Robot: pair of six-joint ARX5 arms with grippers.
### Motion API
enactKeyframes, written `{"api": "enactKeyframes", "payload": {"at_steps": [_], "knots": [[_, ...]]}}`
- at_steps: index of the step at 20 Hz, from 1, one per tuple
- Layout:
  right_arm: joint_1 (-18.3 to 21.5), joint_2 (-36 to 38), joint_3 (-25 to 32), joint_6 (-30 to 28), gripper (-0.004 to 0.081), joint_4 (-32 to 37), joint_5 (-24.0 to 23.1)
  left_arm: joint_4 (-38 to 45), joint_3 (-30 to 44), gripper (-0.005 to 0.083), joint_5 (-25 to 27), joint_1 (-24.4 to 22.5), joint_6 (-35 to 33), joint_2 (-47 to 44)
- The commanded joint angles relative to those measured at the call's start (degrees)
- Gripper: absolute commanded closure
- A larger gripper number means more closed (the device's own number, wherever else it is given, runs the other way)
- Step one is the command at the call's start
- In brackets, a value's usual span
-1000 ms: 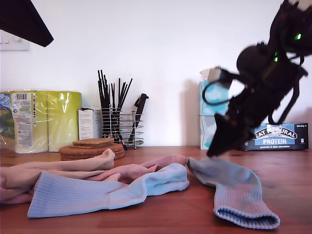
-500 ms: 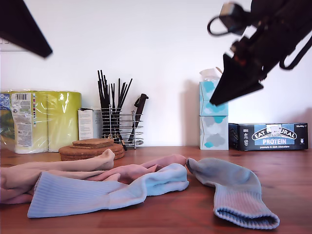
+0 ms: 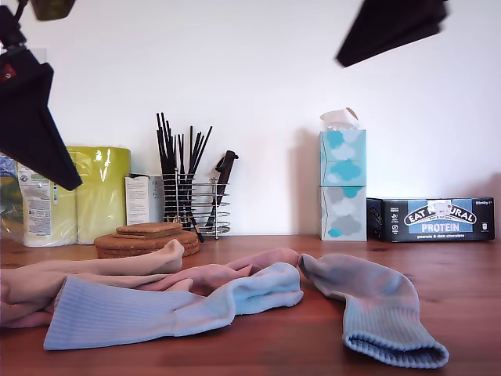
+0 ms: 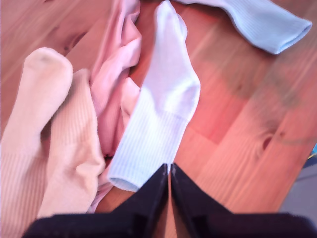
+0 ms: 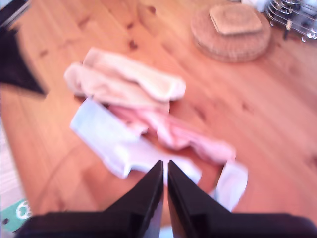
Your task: Pair up the socks based on colour and pattern, by placing each sock on top of its pair
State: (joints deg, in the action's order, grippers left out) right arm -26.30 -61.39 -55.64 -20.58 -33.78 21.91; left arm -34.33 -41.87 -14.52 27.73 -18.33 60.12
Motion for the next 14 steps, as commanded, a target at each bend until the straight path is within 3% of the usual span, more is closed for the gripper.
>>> {"api": "enactKeyframes", "payload": {"at_steps": [1,4,8,11,13,14], "knots": [[-0.87,4.35,2.67,1.16,0.0783,-2.6,-1.51,0.66,0.61,0.0795,-3.82,-2.97,-1.25,0.26],[-1.92,14.16,4.04,2.78,0.0783,-10.32,-3.21,0.66,0.61,0.0795,-9.62,-8.17,-1.62,0.44],[-2.69,25.49,4.02,7.91,0.0783,-18.73,-4.35,-1.14,0.61,0.0795,-10.05,-8.96,-1.01,3.58],[-2.67,29.42,4.02,8.85,0.0783,-22.14,-5.79,-1.18,0.61,0.0773,-9.84,-8.96,1.03,7.32],[-2.67,29.51,4.02,8.81,0.0783,-22.71,-5.95,-0.15,0.61,0.0646,-8.74,-8.96,3.52,10.78],[-2.67,29.38,4.02,8.74,0.0783,-22.67,-5.92,0.96,0.61,0.0523,-8.26,-8.98,5.57,12.9]]}}
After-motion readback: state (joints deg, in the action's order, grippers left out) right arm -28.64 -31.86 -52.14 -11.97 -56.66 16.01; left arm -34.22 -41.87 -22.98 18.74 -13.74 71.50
